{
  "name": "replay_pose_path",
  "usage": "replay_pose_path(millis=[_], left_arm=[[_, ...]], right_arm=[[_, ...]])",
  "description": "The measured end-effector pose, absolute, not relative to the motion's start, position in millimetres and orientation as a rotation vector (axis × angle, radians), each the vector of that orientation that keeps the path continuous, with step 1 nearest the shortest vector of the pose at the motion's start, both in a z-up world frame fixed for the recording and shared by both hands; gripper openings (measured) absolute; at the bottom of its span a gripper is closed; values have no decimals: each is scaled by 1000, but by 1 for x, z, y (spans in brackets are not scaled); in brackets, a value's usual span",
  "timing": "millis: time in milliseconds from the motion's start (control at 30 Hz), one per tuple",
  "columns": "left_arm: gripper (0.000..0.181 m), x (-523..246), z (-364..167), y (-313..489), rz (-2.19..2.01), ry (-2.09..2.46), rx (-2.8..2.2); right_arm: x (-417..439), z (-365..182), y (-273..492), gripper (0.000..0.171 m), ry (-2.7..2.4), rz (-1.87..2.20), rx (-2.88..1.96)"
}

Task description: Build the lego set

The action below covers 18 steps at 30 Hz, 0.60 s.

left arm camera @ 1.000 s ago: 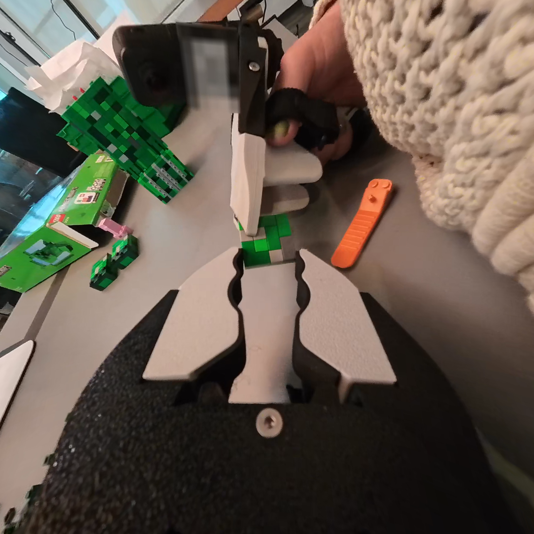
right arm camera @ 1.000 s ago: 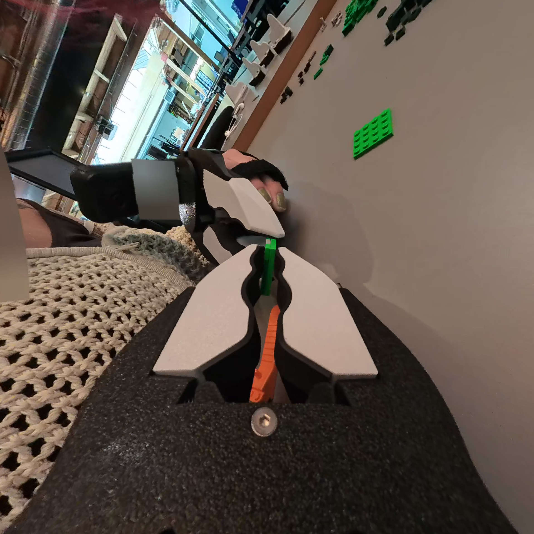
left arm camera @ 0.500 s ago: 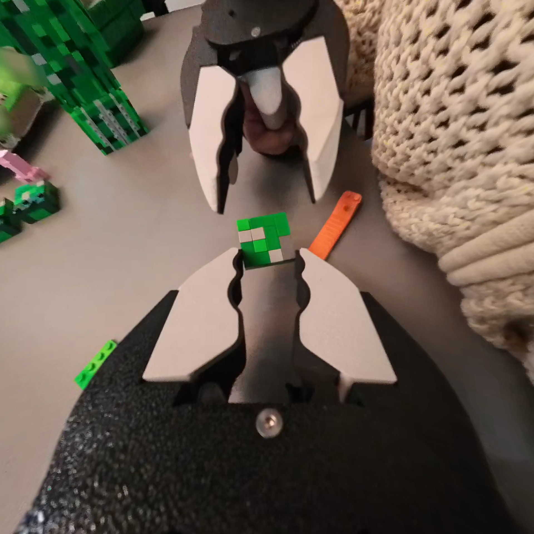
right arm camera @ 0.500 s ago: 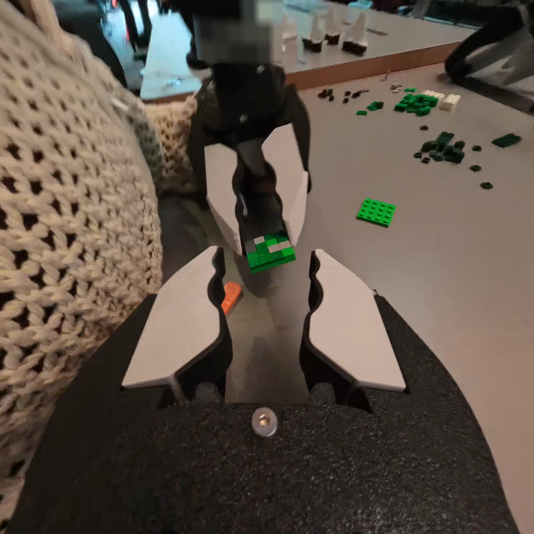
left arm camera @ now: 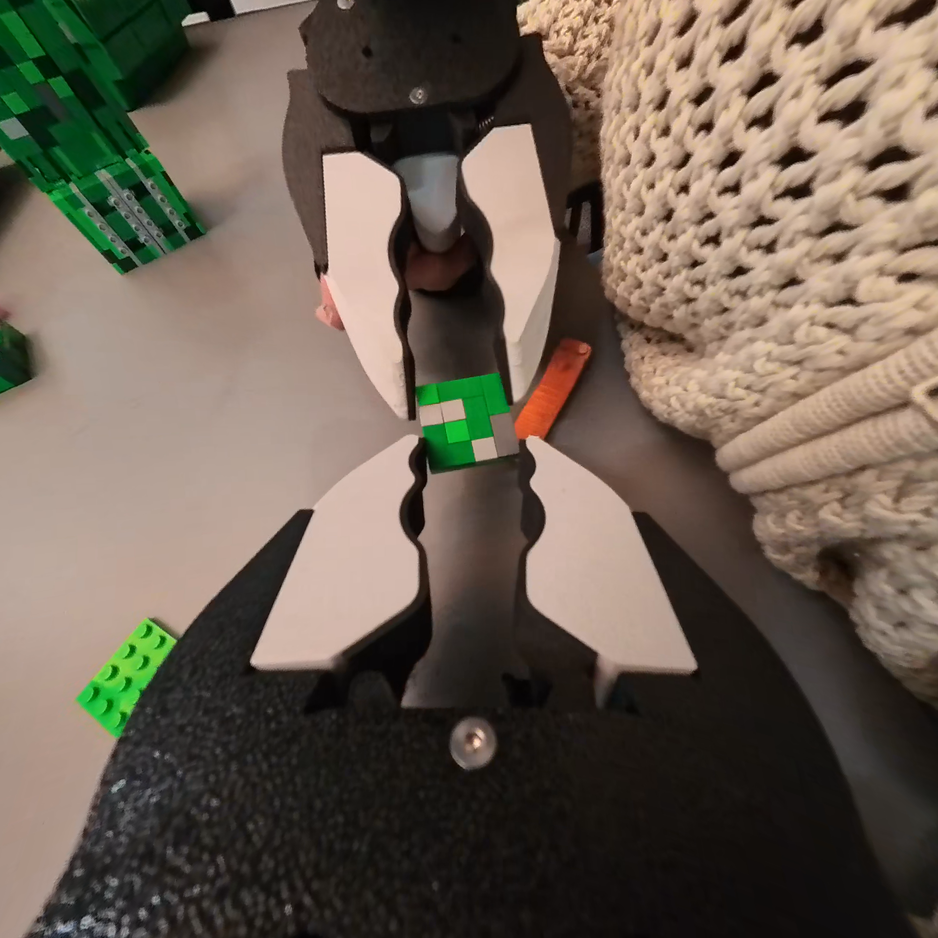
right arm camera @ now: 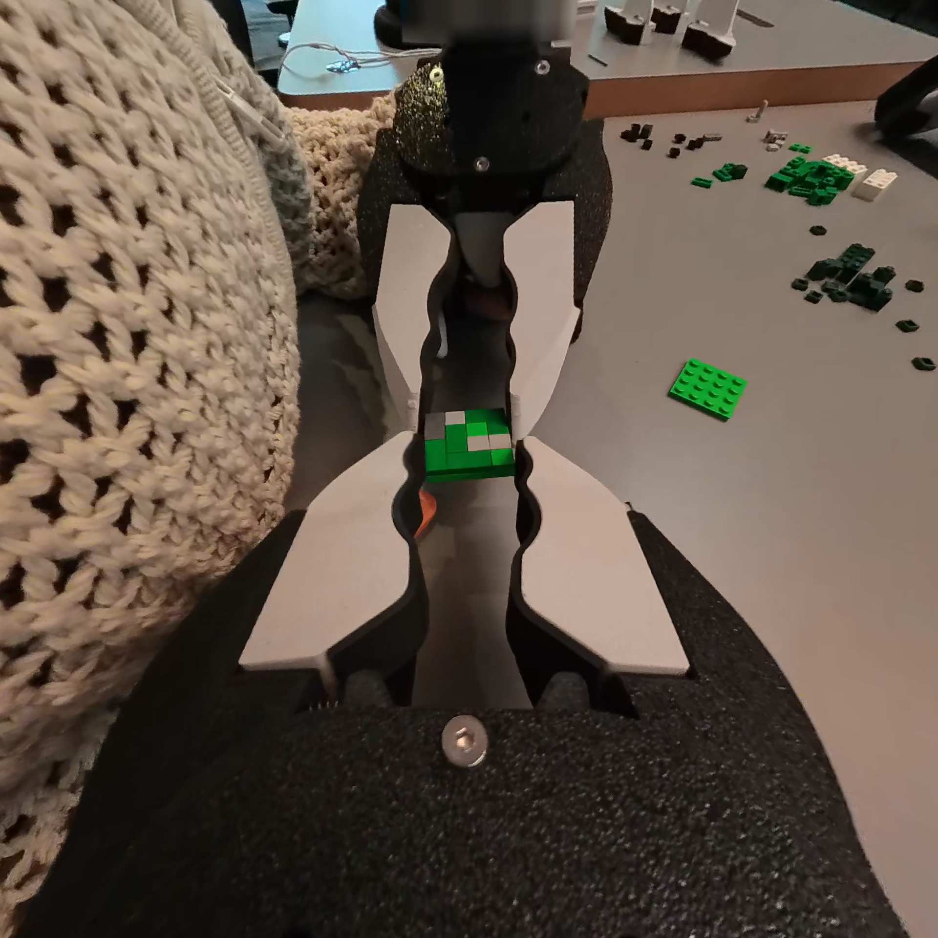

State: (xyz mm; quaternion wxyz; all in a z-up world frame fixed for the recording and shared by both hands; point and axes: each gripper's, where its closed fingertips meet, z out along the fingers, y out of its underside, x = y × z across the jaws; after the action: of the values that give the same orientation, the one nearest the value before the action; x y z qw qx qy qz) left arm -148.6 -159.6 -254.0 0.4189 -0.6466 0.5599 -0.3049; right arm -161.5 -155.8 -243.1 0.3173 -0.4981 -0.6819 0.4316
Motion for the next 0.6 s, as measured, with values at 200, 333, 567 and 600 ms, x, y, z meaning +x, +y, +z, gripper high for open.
replay_pose_path(millis=[200,333,567,600], left_arm=[[35,-148,-255,-161,-762,1415,-1620],[35,-149,-254,-161,-768,1409,-1616],[35,-149,-254,-162,-771,1414,-1615],[35,-149,-254,-162,-772,1416,-1615]], right_arm=[[-161,-245,-157,33,-1810,1128,-1313],[-161,-248,-158,39,-1830,1117,-1313],[-160,-248,-158,35,-1833,1101,-1308],[-160,-249,-158,35,-1835,1100,-1307]])
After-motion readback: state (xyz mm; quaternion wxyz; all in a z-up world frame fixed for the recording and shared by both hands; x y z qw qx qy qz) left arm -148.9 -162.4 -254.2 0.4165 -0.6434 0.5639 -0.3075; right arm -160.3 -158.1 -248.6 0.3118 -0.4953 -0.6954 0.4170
